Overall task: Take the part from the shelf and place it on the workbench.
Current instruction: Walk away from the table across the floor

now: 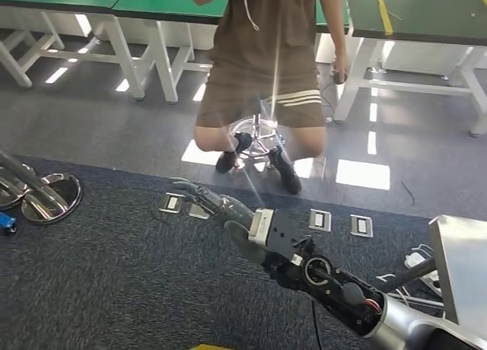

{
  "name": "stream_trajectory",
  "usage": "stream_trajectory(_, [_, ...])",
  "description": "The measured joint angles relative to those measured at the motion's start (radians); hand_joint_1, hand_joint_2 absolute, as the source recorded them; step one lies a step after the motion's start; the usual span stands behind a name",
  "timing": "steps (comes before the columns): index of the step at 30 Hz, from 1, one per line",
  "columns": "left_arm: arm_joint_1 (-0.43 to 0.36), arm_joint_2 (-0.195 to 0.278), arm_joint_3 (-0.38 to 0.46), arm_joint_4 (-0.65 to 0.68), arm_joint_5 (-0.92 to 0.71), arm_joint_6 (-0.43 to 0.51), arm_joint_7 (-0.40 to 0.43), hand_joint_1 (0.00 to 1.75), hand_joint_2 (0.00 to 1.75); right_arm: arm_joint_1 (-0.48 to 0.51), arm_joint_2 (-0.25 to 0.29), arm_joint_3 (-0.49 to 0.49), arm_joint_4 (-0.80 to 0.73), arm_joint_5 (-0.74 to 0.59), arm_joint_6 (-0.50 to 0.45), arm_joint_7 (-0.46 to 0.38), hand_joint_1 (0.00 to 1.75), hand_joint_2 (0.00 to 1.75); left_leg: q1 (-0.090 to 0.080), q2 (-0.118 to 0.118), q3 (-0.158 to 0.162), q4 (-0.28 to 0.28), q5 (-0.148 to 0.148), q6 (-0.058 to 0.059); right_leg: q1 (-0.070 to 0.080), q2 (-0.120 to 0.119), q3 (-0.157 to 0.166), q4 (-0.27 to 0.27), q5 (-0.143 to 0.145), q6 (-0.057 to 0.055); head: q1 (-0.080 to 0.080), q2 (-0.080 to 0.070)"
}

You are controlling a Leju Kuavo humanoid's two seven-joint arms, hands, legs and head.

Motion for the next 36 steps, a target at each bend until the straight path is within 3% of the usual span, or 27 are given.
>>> stream_trajectory(1, [-0.001,0.0,0.0,0.0,0.0,0.0,0.0,0.0,0.0,0.002,0.0,0.0,0.001,0.0,0.0,0.0,0.0,0.0,0.0,-0.015,0.0,0.0,0.0,0.001,0.0,0.006,-0.031,0.059,-0.017,0.001,0.002,0.0])
stream_trajectory(2, [-0.001,-0.001,0.0,0.0,0.0,0.0,0.0,0.0,0.0,0.004,0.0,0.0,0.001,0.0,0.0,0.001,0.0,0.0,0.0,-0.03,0.002,0.001,-0.001,0.001,0.0,0.008,-0.047,0.083,-0.013,0.002,0.003,0.0])
stream_trajectory(3, [0.0,-0.001,0.0,0.0,0.001,0.0,0.001,0.0,0.0,0.006,0.0,0.0,0.002,0.0,0.0,0.001,0.0,0.0,0.001,-0.045,0.004,0.001,-0.001,0.0,-0.001,0.011,-0.043,0.063,0.012,0.001,0.004,0.0])
stream_trajectory(4, [0.001,-0.002,0.0,0.0,0.001,0.0,0.001,0.0,0.0,0.006,0.0,0.0,0.002,0.0,0.0,0.0,0.0,0.0,0.001,-0.06,0.006,0.002,-0.003,-0.002,-0.002,0.016,-0.021,0.005,0.053,0.0,0.006,0.0])
stream_trajectory(6, [0.001,-0.003,0.0,0.0,0.001,0.0,0.001,0.0,0.0,0.006,0.0,0.0,0.002,0.0,-0.001,0.0,0.0,0.0,0.002,-0.088,0.008,0.008,-0.006,-0.008,-0.008,0.058,0.037,-0.139,0.127,-0.001,0.008,0.0])
stream_trajectory(8, [-0.001,-0.002,-0.001,0.0,0.001,0.0,0.001,0.0,0.0,0.006,0.0,0.0,0.002,0.0,-0.001,0.0,0.0,0.0,0.003,-0.112,-0.003,0.014,-0.006,-0.017,-0.012,0.094,0.068,-0.211,0.145,-0.006,0.006,0.0])
stream_trajectory(10, [0.001,0.0,-0.001,0.0,0.001,0.001,0.001,0.0,0.0,0.006,0.0,-0.001,0.001,0.0,-0.001,0.0,0.0,0.0,0.005,-0.135,-0.014,0.014,0.001,-0.029,-0.011,0.084,0.075,-0.22,0.143,-0.016,0.005,0.0])
stream_trajectory(11, [0.004,0.0,-0.002,0.0,0.001,0.001,0.001,0.0,0.0,0.006,0.001,-0.001,0.001,0.0,-0.001,0.0,0.0,0.0,0.005,-0.133,-0.017,0.018,-0.001,-0.034,-0.012,0.073,0.078,-0.225,0.145,-0.022,0.004,0.0])
stream_trajectory(13, [0.006,0.0,-0.005,0.0,0.001,0.002,-0.001,0.0,0.0,0.005,0.002,-0.001,0.0,0.0,-0.001,0.0,0.0,0.0,0.004,-0.084,-0.047,0.078,-0.037,-0.045,-0.013,0.047,0.084,-0.235,0.15,-0.033,-0.005,0.0])
stream_trajectory(15, [0.003,-0.001,-0.008,0.0,0.001,0.003,-0.002,0.0,0.0,0.007,0.002,-0.001,0.0,0.0,-0.001,0.0,0.0,0.0,0.006,-0.023,-0.117,0.217,-0.103,-0.054,-0.01,0.017,0.085,-0.239,0.15,-0.04,-0.014,0.0])
stream_trajectory(17, [0.002,-0.002,-0.01,0.0,0.0,0.003,-0.003,0.0,0.0,0.009,0.002,-0.001,0.0,0.0,-0.001,0.0,0.0,0.0,0.01,-0.005,-0.171,0.317,-0.133,-0.059,-0.006,-0.013,0.085,-0.239,0.147,-0.043,-0.015,0.0])
stream_trajectory(18, [0.003,-0.002,-0.01,0.0,0.0,0.003,-0.003,0.0,0.0,0.009,0.002,-0.001,0.0,0.0,-0.001,0.0,0.0,0.0,0.011,-0.002,-0.169,0.312,-0.12,-0.06,-0.006,-0.027,0.086,-0.239,0.145,-0.044,-0.015,0.0])
stream_trajectory(19, [0.003,-0.002,-0.011,0.0,0.0,0.003,-0.003,0.0,0.0,0.009,0.002,-0.001,0.0,0.001,-0.001,0.0,0.0,0.0,0.011,0.003,-0.143,0.263,-0.091,-0.059,-0.006,-0.039,0.088,-0.239,0.143,-0.043,-0.015,0.0])
stream_trajectory(21, [0.002,0.0,-0.011,0.0,0.0,0.003,-0.003,0.0,0.0,0.008,0.002,-0.002,0.0,0.004,-0.003,0.0,0.0,0.0,0.005,0.04,-0.059,0.109,-0.027,-0.051,-0.003,-0.06,0.094,-0.238,0.137,-0.038,-0.016,0.0])
stream_trajectory(22, [0.001,0.001,-0.011,0.0,0.001,0.003,-0.003,0.0,0.0,0.008,0.002,-0.003,0.0,0.006,-0.006,0.0,0.0,0.0,0.001,0.057,-0.028,0.05,-0.009,-0.045,0.0,-0.07,0.096,-0.238,0.134,-0.035,-0.015,0.0])
stream_trajectory(24, [-0.002,0.003,-0.011,0.0,0.002,0.003,-0.003,0.0,0.0,0.008,0.002,-0.006,0.0,0.011,-0.014,0.001,0.0,0.0,-0.008,0.066,-0.009,0.01,-0.006,-0.034,0.004,-0.088,0.1,-0.238,0.127,-0.027,-0.013,0.0])
stream_trajectory(26, [0.0,0.004,-0.011,0.0,0.008,0.003,-0.002,0.0,0.0,0.009,0.001,-0.014,0.001,0.012,-0.025,0.002,0.0,0.0,-0.005,0.043,-0.007,0.006,-0.005,-0.024,0.003,-0.097,0.107,-0.237,0.118,-0.016,-0.011,0.0])
stream_trajectory(28, [0.003,0.005,-0.011,0.0,0.015,0.003,-0.001,0.0,0.0,0.012,-0.001,-0.027,0.005,0.012,-0.035,0.002,0.0,0.0,0.002,0.022,0.003,-0.001,-0.004,-0.014,0.0,-0.058,0.091,-0.187,0.084,-0.007,-0.008,0.0])
stream_trajectory(30, [0.002,0.005,-0.011,0.0,0.018,0.003,0.0,0.0,0.0,0.02,-0.006,-0.041,0.011,0.011,-0.038,0.001,0.0,0.0,0.004,0.002,0.007,-0.002,-0.005,-0.005,-0.003,-0.007,0.028,-0.054,0.021,-0.002,-0.002,0.0])
stream_trajectory(31, [0.002,0.005,-0.011,0.0,0.019,0.003,0.001,0.0,0.0,0.026,-0.009,-0.046,0.015,0.011,-0.039,0.001,0.0,0.0,0.004,-0.01,0.008,-0.002,-0.005,-0.003,-0.003,0.004,-0.01,0.019,-0.005,0.0,0.0,0.0])
stream_trajectory(32, [0.001,0.004,-0.011,0.0,0.02,0.004,0.001,0.0,0.0,0.033,-0.012,-0.051,0.02,0.01,-0.041,0.001,0.0,0.0,0.004,-0.024,0.008,-0.002,-0.006,-0.002,-0.003,0.008,-0.038,0.066,-0.013,0.002,0.001,0.0])
stream_trajectory(33, [0.001,0.004,-0.011,0.0,0.022,0.004,0.001,0.0,0.0,0.039,-0.014,-0.057,0.025,0.009,-0.046,0.002,0.0,0.0,0.004,-0.039,0.01,-0.001,-0.007,-0.002,-0.004,0.01,-0.048,0.074,0.0,0.003,0.001,0.0])
stream_trajectory(34, [0.002,0.003,-0.011,0.0,0.024,0.005,0.002,0.0,0.0,0.044,-0.016,-0.065,0.031,0.01,-0.055,0.004,0.0,0.0,0.004,-0.054,0.012,0.0,-0.008,-0.003,-0.005,0.013,-0.039,0.04,0.033,0.003,0.002,0.0])
stream_trajectory(36, [0.003,0.002,-0.011,0.0,0.027,0.006,0.005,0.0,0.0,0.055,-0.025,-0.089,0.047,0.017,-0.09,0.008,0.0,0.0,0.005,-0.083,0.016,0.005,-0.013,-0.009,-0.011,0.043,0.016,-0.101,0.115,0.002,0.005,0.0])
